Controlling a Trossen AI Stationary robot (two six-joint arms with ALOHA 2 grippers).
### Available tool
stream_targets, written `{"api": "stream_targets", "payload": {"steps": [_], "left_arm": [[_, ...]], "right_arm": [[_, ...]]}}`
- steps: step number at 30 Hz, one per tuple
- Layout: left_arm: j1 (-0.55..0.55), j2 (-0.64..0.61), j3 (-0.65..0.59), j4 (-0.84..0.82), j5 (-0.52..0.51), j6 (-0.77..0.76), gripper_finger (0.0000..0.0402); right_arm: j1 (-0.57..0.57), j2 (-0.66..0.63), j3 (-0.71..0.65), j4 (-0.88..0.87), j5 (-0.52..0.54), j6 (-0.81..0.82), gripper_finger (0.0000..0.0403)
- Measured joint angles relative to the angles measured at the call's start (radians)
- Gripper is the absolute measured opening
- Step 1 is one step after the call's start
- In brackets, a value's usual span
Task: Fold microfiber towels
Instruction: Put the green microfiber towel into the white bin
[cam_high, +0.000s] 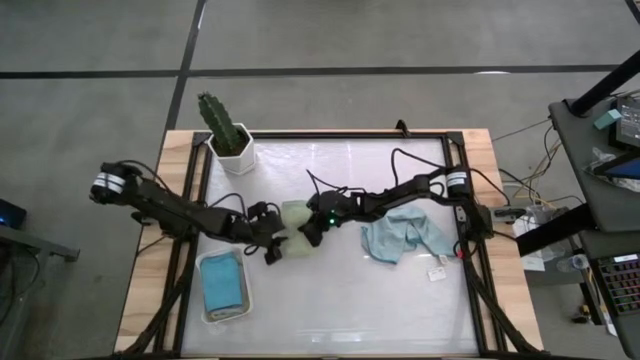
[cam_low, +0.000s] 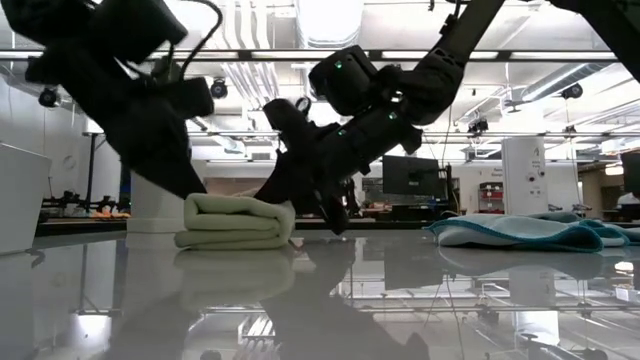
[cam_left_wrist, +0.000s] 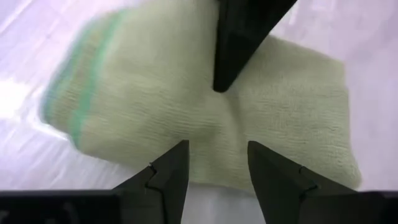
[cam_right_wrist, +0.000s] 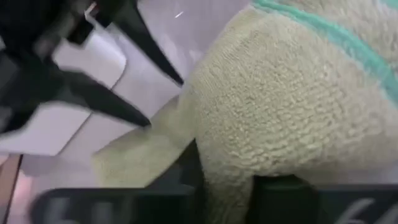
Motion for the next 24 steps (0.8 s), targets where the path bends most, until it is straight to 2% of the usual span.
{"api": "stream_targets", "payload": {"steps": [2,8,14,24], "left_arm": [[-0.003,-0.053,0.005,-0.045,0.015,0.000,0.0148],[-0.016,-0.243,0.010,-0.202,0.016,0.000,0.0148],[-0.028,-0.426,0.012,-0.207,0.015,0.058,0.0148],[-0.026,-0.671,0.012,-0.208,0.011,0.140,0.0148]], "right_arm": [[0.004,-0.004,0.000,0.000,-0.015,-0.006,0.0021],[0.010,-0.047,0.004,-0.005,-0.057,0.002,0.0020],[0.063,-0.090,0.028,-0.012,-0.097,0.020,0.0019],[0.212,-0.031,0.215,-0.003,-0.017,0.017,0.0018]]}}
